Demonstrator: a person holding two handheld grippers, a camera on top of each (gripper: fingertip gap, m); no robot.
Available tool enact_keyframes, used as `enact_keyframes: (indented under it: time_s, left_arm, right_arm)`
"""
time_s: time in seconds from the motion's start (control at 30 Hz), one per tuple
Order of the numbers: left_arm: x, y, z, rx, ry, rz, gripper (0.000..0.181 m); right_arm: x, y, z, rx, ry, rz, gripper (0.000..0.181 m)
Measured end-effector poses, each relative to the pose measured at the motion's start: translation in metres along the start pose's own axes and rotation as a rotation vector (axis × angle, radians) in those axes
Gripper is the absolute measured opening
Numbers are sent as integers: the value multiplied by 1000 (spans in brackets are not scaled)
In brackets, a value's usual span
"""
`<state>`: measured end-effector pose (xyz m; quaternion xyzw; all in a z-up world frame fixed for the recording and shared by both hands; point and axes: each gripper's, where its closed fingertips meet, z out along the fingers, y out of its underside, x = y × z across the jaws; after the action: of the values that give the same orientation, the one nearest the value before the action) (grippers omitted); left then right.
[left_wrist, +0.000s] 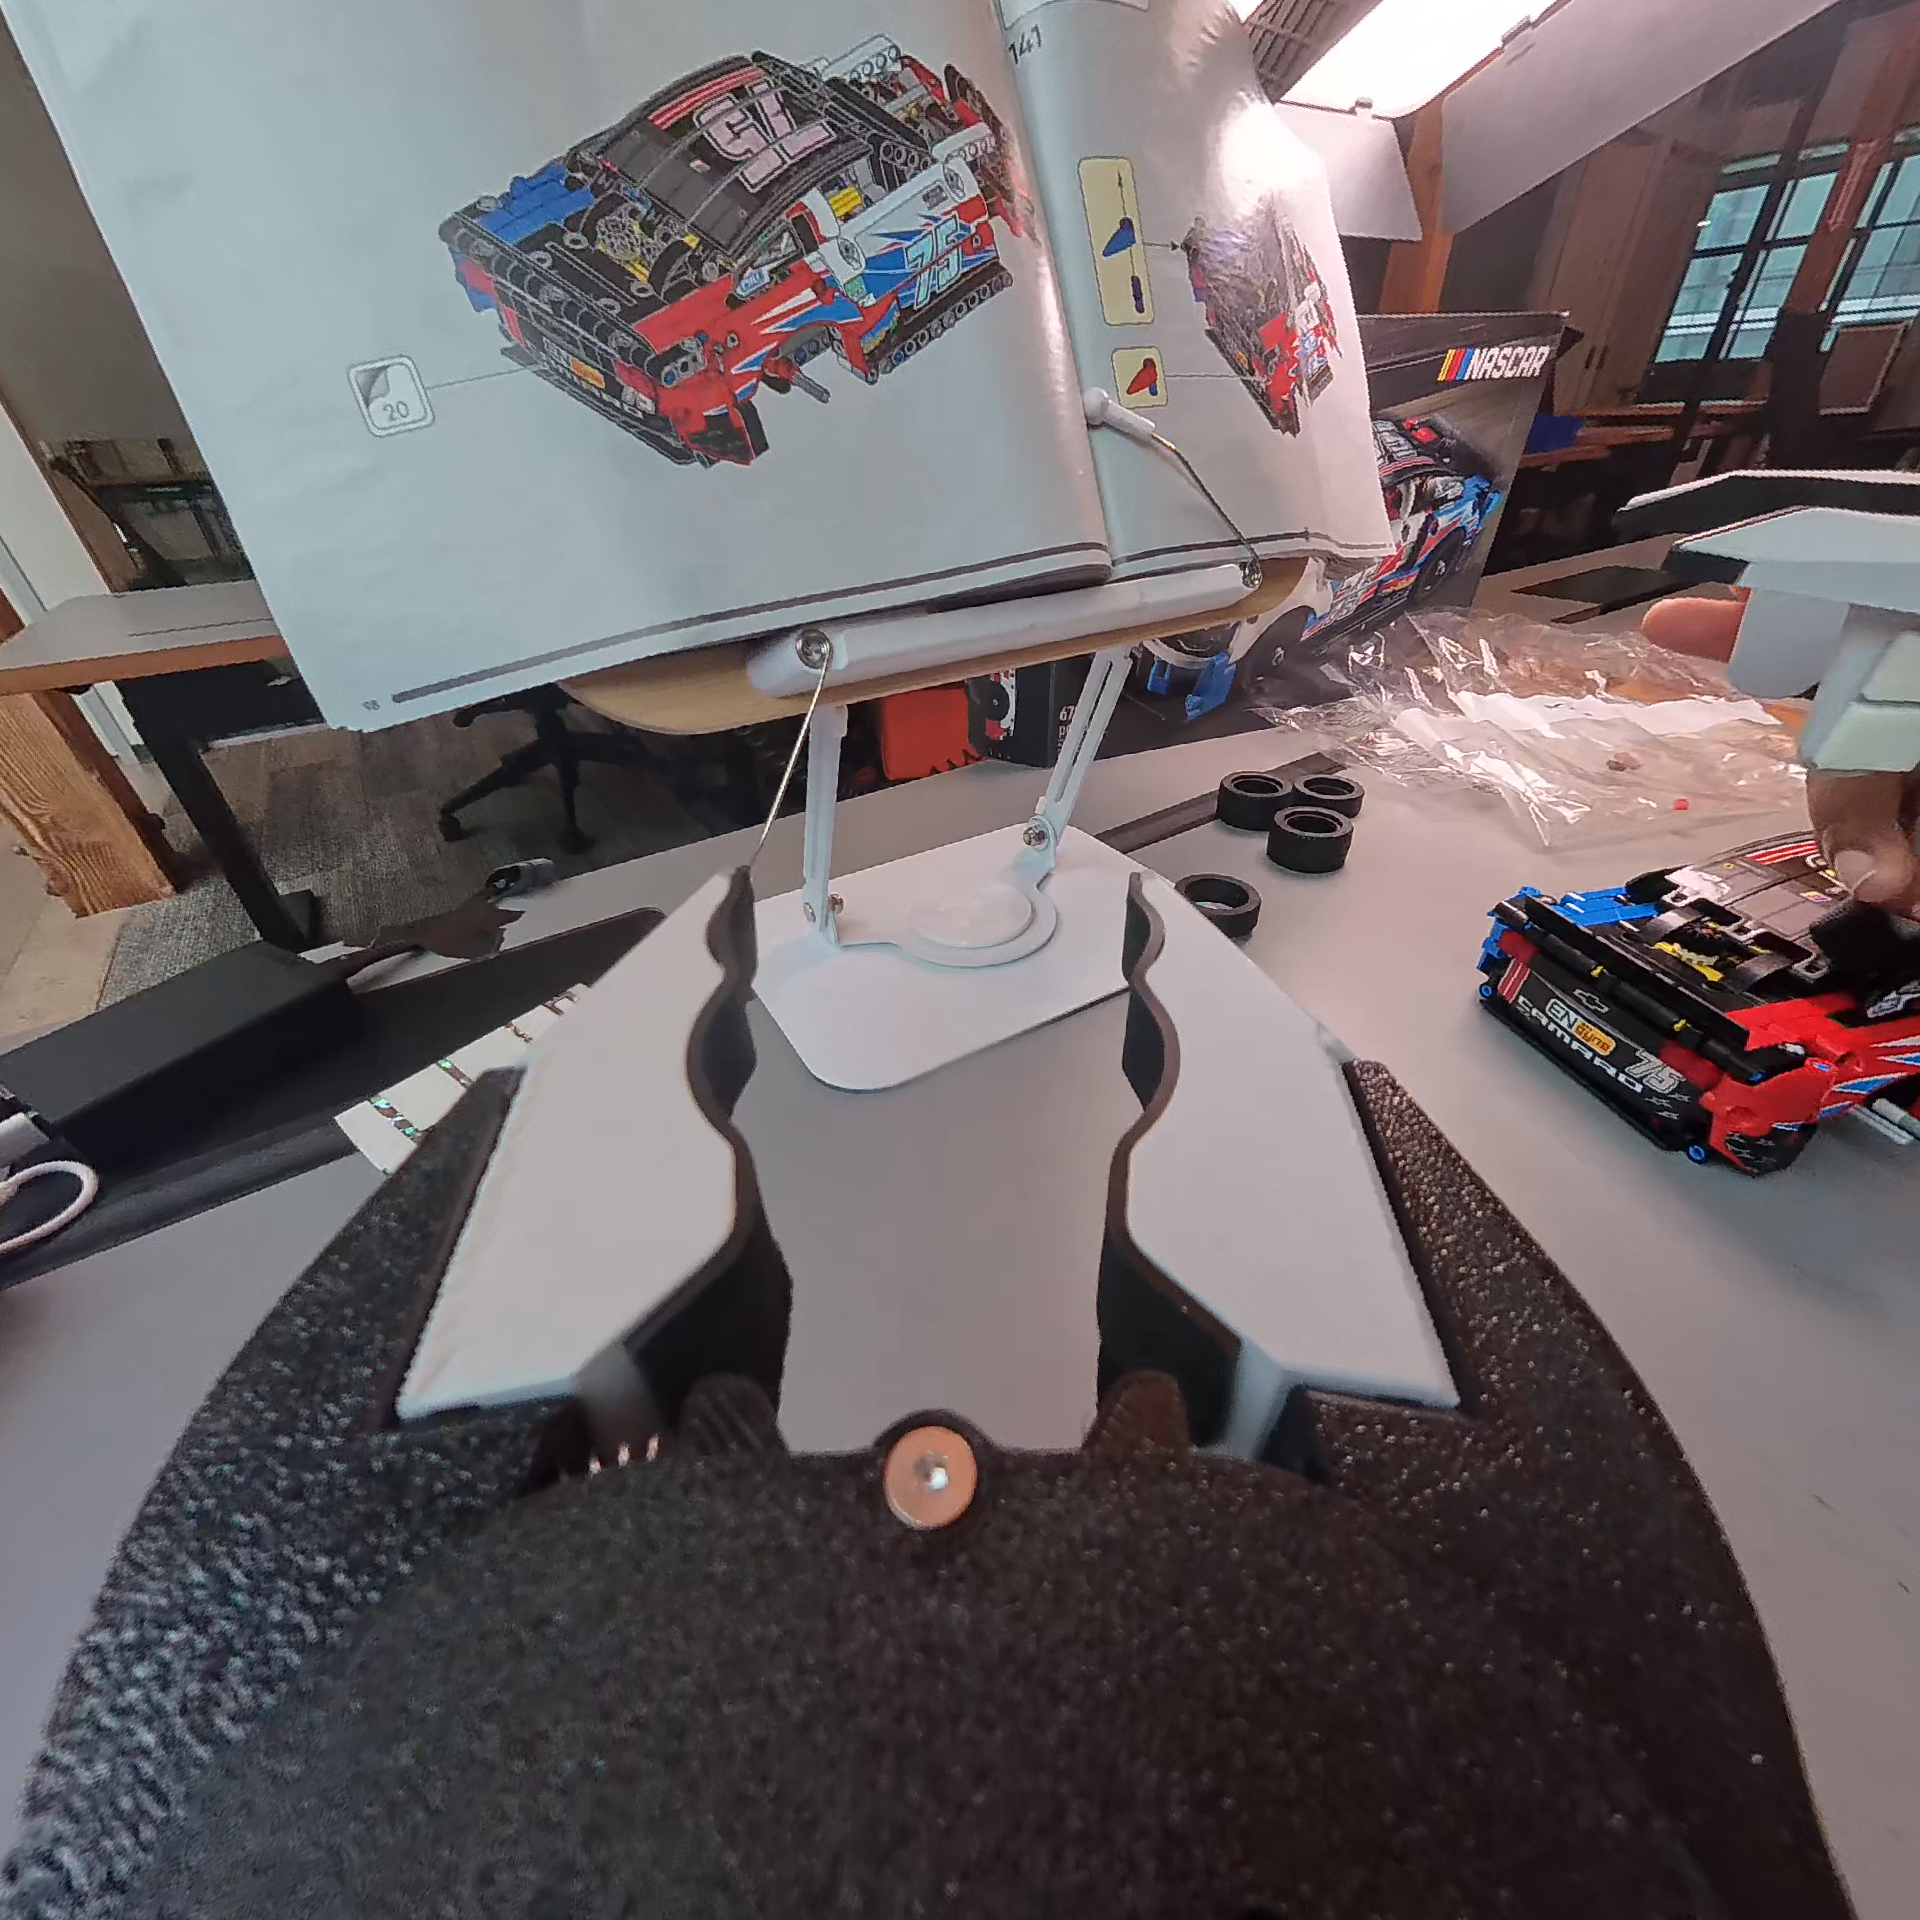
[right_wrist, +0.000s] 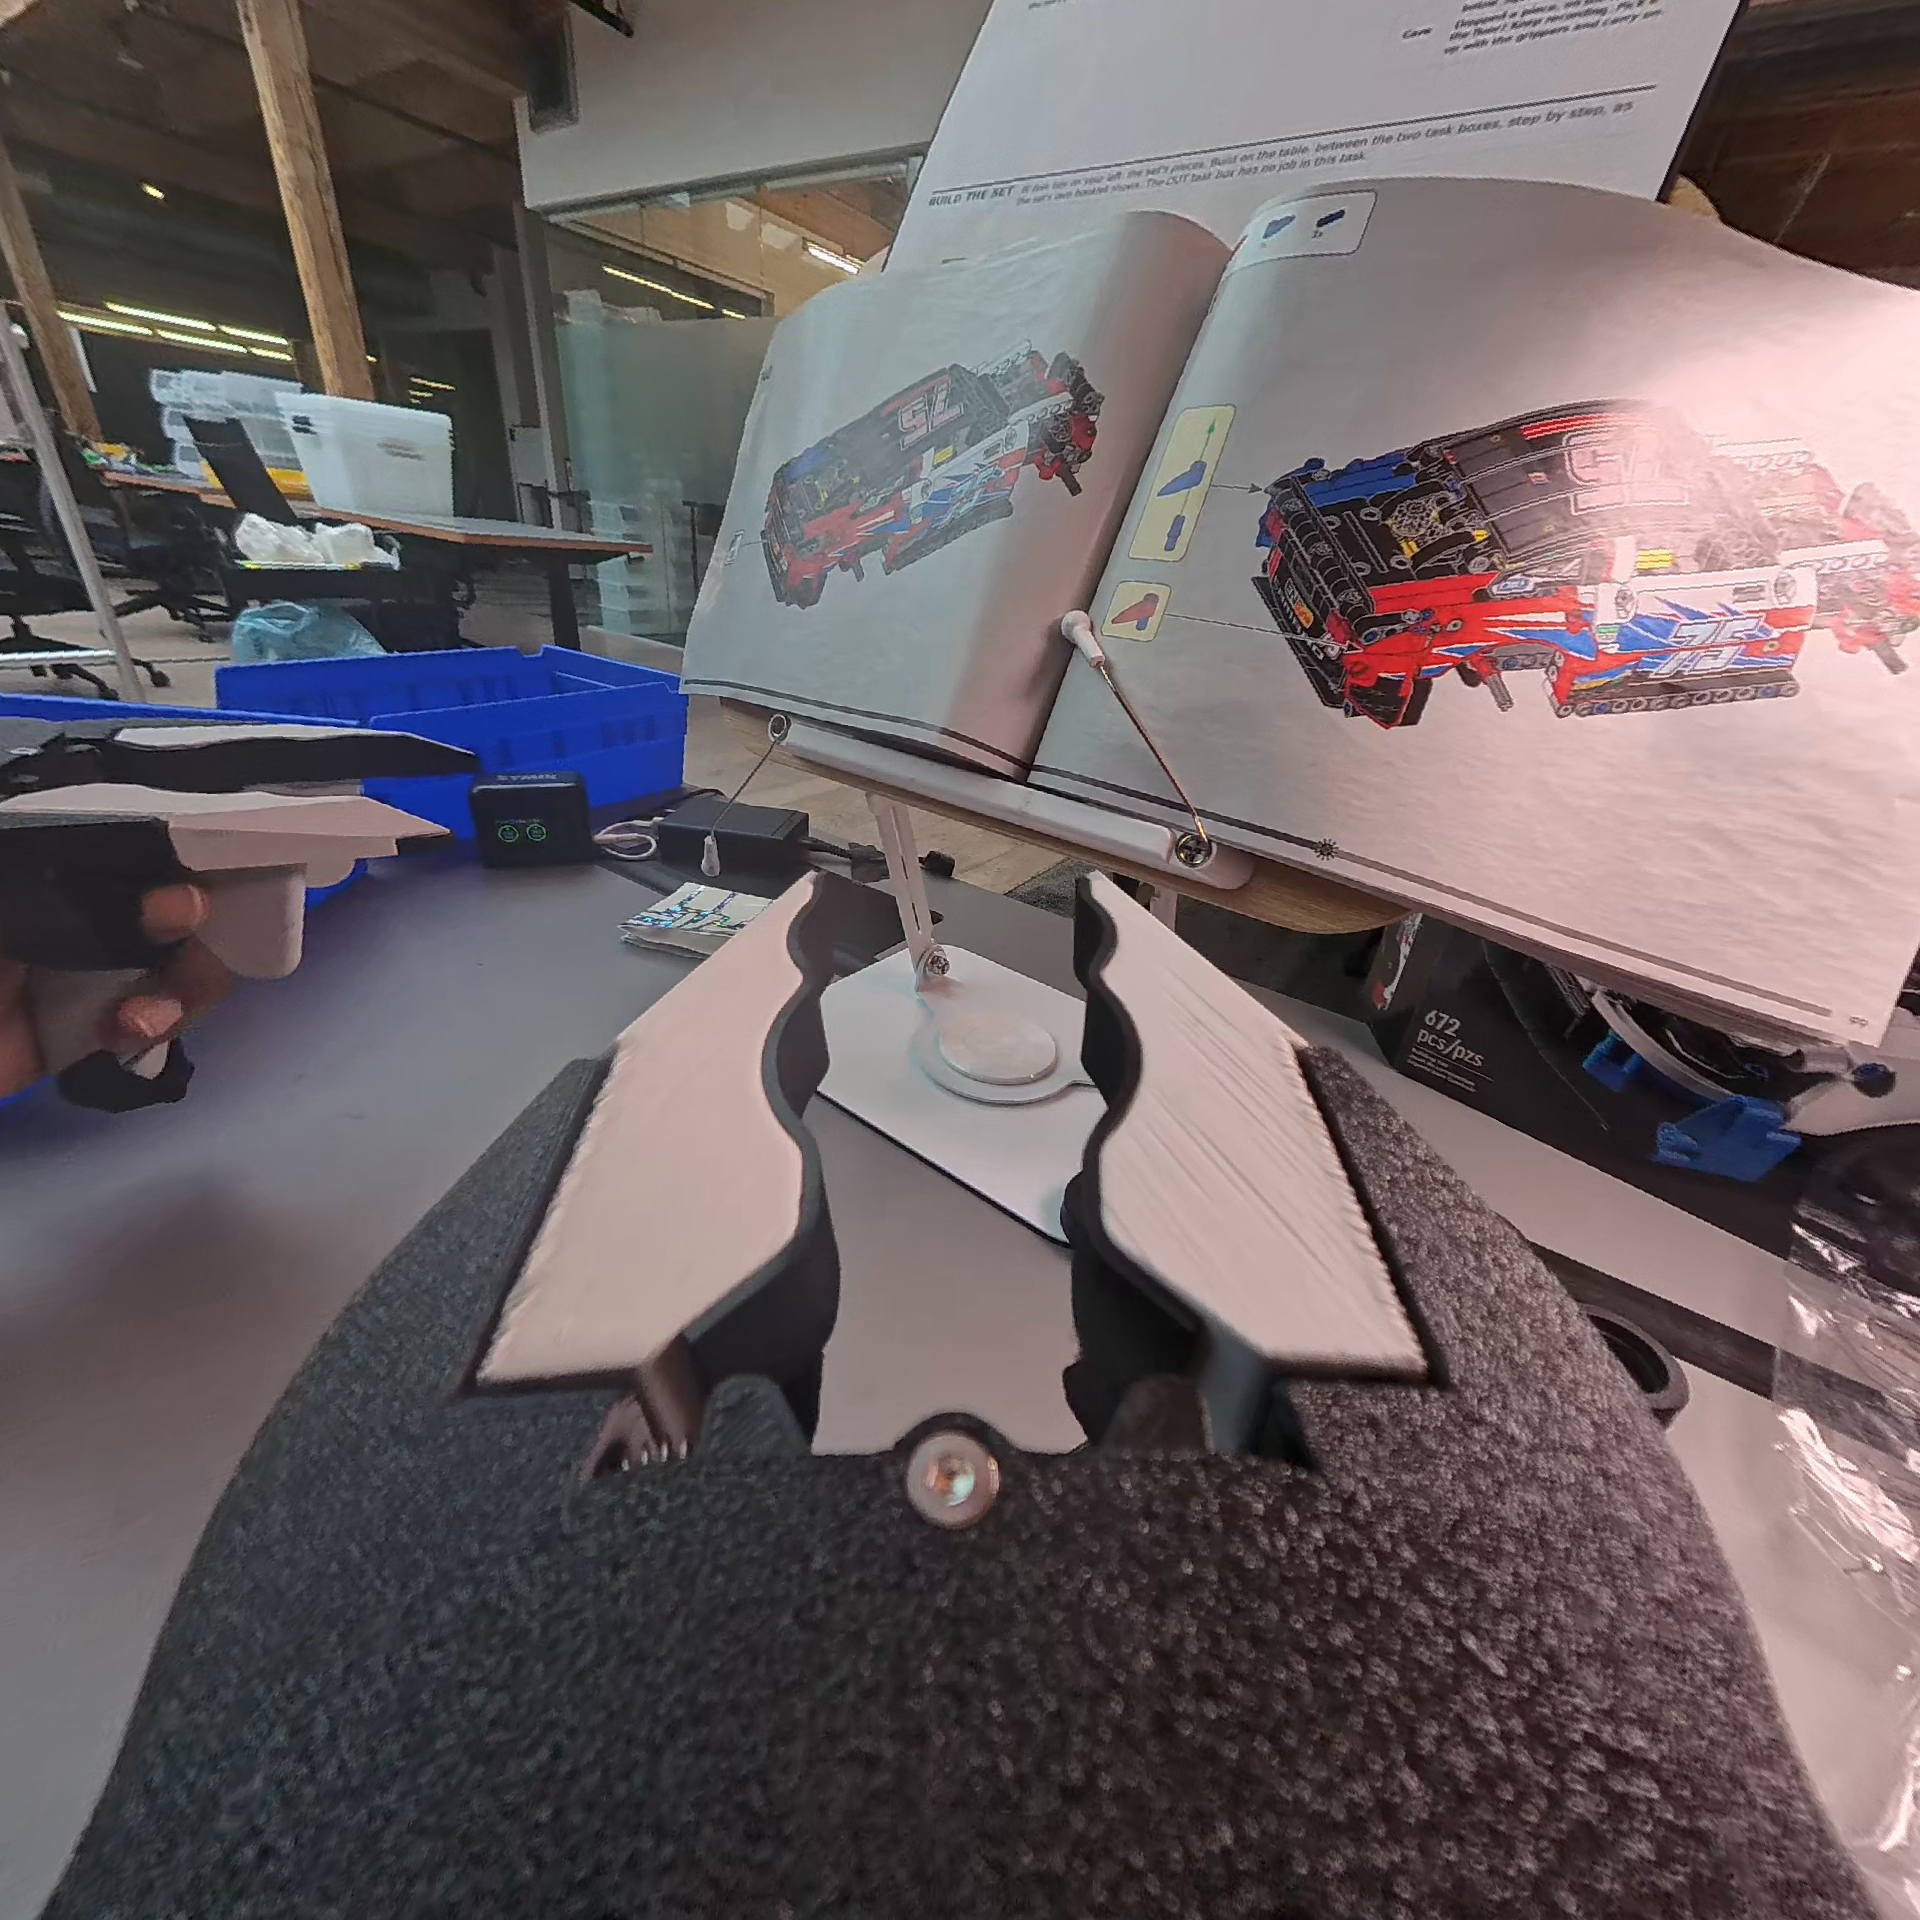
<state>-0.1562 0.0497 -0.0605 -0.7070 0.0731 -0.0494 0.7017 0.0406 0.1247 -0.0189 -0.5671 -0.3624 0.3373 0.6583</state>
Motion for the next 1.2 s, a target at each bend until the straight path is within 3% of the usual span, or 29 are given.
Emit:
enact_keyframes:
  time_s: [0.47,1.2]
  left_arm:
    - [7,-18,-7,63,0,34,63]
    - [8,-16,-5,58,7,29,62]
  right_arm:
    - [9,-4,-3,7,60,-4,36]
    - [6,-1,-2,-10,51,3,36]
